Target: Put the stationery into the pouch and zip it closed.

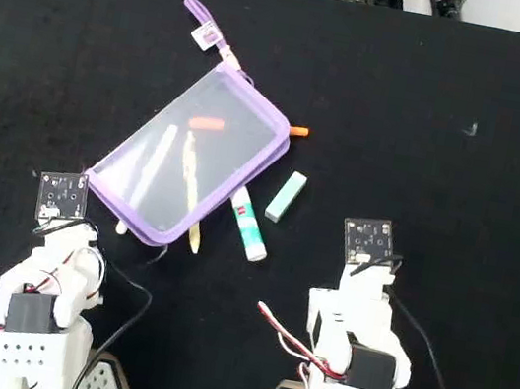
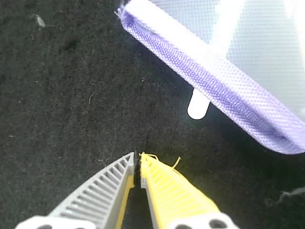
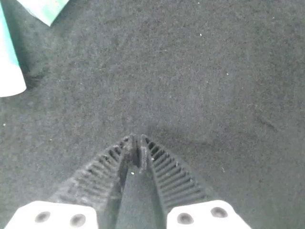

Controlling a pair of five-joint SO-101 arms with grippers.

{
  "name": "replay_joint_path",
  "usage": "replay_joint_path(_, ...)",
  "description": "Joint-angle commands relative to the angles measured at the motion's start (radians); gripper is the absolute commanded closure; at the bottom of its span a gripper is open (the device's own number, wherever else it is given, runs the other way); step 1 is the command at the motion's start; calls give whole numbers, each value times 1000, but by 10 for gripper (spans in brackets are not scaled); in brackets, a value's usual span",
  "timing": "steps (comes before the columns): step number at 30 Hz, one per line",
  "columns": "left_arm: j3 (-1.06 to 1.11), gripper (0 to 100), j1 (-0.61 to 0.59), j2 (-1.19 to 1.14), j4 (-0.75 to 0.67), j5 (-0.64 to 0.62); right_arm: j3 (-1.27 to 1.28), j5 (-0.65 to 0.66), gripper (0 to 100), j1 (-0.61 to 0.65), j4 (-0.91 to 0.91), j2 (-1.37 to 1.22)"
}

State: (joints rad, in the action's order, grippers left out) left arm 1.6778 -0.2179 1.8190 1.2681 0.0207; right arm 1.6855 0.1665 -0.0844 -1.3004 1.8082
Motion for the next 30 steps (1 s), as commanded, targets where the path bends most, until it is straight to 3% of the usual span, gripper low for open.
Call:
replay_joint_path(1, 21, 970, -2, 0, 5, 3, -2, 2, 987, -12, -5, 85)
replay_joint_path(7, 21, 970, -2, 0, 5, 3, -2, 2, 987, 3, -5, 85)
replay_joint_path(13, 21, 970, -2, 0, 5, 3, -2, 2, 987, 101, -5, 85)
replay_joint_path(24, 21, 970, -1, 0, 5, 3, -4, 11, 987, 109, 64, 85)
replay_joint_path(30, 21, 970, -1, 0, 5, 3, -4, 290, 987, 104, 172, 84)
